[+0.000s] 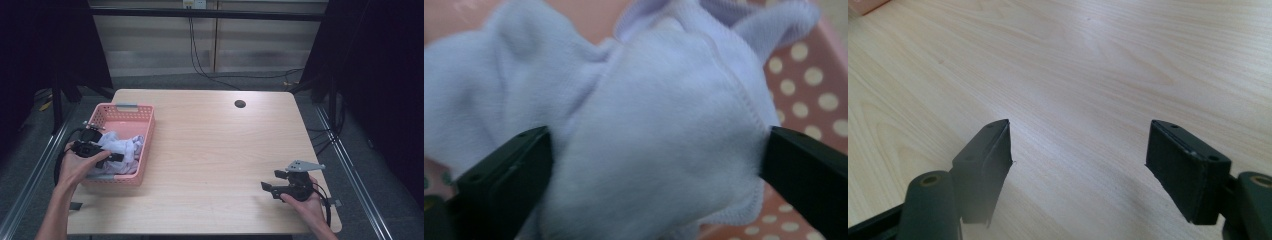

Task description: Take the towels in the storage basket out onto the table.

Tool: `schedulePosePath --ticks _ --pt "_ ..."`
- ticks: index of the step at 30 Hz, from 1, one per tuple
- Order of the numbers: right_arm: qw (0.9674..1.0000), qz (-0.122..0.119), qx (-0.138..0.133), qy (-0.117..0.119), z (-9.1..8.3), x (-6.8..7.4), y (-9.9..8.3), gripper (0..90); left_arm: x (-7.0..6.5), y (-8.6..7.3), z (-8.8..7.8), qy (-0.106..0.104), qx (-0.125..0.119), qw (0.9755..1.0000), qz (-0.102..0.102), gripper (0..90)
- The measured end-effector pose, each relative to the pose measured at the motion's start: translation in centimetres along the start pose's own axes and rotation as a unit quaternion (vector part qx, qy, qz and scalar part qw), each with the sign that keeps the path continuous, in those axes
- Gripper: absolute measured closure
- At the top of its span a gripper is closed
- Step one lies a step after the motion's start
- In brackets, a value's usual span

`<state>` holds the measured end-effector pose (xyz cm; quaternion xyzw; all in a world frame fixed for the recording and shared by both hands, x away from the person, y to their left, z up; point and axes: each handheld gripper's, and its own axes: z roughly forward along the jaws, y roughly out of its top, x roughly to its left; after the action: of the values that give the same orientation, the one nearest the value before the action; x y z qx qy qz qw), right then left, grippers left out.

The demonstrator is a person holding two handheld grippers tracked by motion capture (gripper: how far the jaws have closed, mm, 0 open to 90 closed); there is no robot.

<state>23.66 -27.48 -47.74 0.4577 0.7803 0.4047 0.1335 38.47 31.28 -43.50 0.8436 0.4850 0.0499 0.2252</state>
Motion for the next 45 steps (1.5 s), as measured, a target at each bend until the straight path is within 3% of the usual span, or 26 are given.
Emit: schedulePosePath --ticks 4,6,9,10,13,15,20,23,27,30,31,35,38,39,42,45 --pt "1.0 -0.003 0.002 0.003 0.0 0.2 0.0 25.6 0.3 0.7 0.9 0.004 0.021 0.9997 -0.009 0.0" --pt "1.0 -0.003 0.002 0.004 0.0 0.1 0.0 25.6 0.8 0.8 1.1 -0.001 0.031 0.9995 -0.003 0.0" --pt "1.0 0.0 0.004 0.002 0.0 0.1 0.0 25.8 1.6 1.1 1.5 0.006 0.051 0.9984 -0.023 0.0" --pt "1.0 -0.001 0.005 0.002 0.0 0.0 0.0 25.9 1.7 1.2 1.7 0.01 0.063 0.9978 -0.021 0.0" --pt "1.0 -0.001 0.007 0.005 0.1 0.1 0.0 25.9 1.4 1.2 2.4 0.022 0.058 0.9979 -0.018 0.0" --pt "1.0 -0.003 0.005 0.005 0.0 0.1 0.0 25.9 1.1 1.3 2.6 0.03 0.072 0.9969 -0.006 0.0" --pt "1.0 0.0 0.008 0.006 0.0 0.0 0.0 25.9 1.1 2.0 2.9 0.029 0.111 0.9934 -0.005 0.0" --pt "0.9999 -0.003 0.007 0.007 0.0 0.1 0.0 25.9 1.0 1.8 3.1 0.034 0.11 0.9932 -0.019 0.0" --pt "0.9999 -0.002 0.01 0.007 0.0 0.0 0.0 25.8 0.8 1.7 3.1 0.023 0.12 0.9924 -0.011 0.0" --pt "0.9999 -0.002 0.01 0.007 0.1 0.0 0.0 25.8 0.8 1.9 3.3 0.03 0.128 0.9913 -0.009 0.1" --pt "0.9999 -0.002 0.01 0.007 0.1 0.0 0.0 25.8 0.6 2.1 3.5 0.038 0.133 0.9903 -0.003 3.6" --pt "0.9999 -0.001 0.011 0.009 0.1 0.0 0.0 25.6 0.6 2.7 3.5 0.051 0.142 0.9883 -0.021 14.0" --pt "0.9999 -0.002 0.011 0.008 0.0 0.0 0.0 25.6 0.8 2.7 3.3 0.049 0.131 0.9898 -0.028 23.2" --pt "0.9999 -0.001 0.012 0.01 0.0 0.0 0.0 25.6 0.8 2.5 3.1 0.046 0.114 0.9917 -0.036 26.0" --pt "0.9999 -0.002 0.011 0.011 0.0 0.0 0.0 25.4 1.5 2.0 2.5 0.027 0.087 0.9948 -0.047 38.1" --pt "0.9999 0.0 0.012 0.011 0.1 -0.1 0.0 25.3 2.1 1.4 1.9 0.003 0.063 0.9961 -0.062 47.9"
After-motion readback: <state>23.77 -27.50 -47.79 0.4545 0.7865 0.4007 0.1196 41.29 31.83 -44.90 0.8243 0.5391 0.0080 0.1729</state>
